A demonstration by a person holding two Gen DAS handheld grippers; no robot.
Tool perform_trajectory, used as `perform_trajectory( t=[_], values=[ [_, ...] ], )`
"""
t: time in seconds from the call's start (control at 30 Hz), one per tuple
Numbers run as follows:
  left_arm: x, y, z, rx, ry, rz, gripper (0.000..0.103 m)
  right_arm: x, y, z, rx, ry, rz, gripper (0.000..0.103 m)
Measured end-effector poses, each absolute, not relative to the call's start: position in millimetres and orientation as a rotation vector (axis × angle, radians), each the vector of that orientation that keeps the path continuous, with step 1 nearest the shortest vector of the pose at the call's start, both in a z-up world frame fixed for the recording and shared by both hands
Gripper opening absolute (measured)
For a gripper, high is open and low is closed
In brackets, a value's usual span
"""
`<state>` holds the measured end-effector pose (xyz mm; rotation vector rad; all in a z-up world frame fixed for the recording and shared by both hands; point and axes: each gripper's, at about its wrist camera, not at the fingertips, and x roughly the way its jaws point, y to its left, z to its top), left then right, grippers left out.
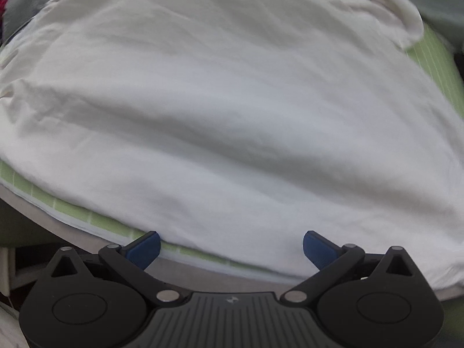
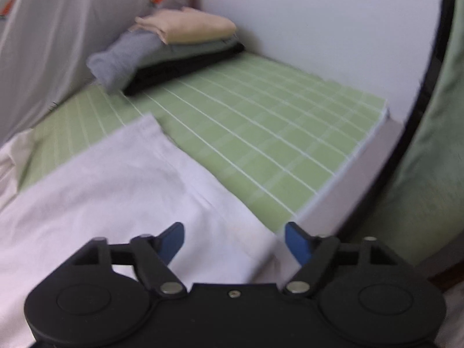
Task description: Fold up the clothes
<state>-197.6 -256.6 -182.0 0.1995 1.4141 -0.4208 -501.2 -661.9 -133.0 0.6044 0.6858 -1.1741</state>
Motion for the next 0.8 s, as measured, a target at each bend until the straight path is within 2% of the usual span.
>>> perform_trajectory(
  t=[0.07,0.23,0.4,0.73,0.8],
  values=[
    [-186.2,-250.6,-174.2,0.162,1.396,-0.409,0.103,-486.1,-661.1,-127.1,0.589,0.668,-1.152,0.101],
    [-149.3,-227.2,-148.9,0.158,1.367,-0.379,0.103,-432.0,-657.3,-125.3,0.536,0.716,-1.079,0.102],
    [-113.7,-241.8,-155.8,0.18,1.374,-0.351,0.103,-371.2,-643.3,-131.8,0.459,0.794,-1.008,0.102],
    [-11.2,-234.7,-121.8,0.14,1.241,-0.329,0.103,-247.5,-629.1,-128.7,0.42,0.811,-0.859,0.102],
    [18.6,-241.3,-125.0,0.119,1.217,-0.315,0.103,-216.8,-629.5,-127.1,0.43,0.778,-0.805,0.092]
  ],
)
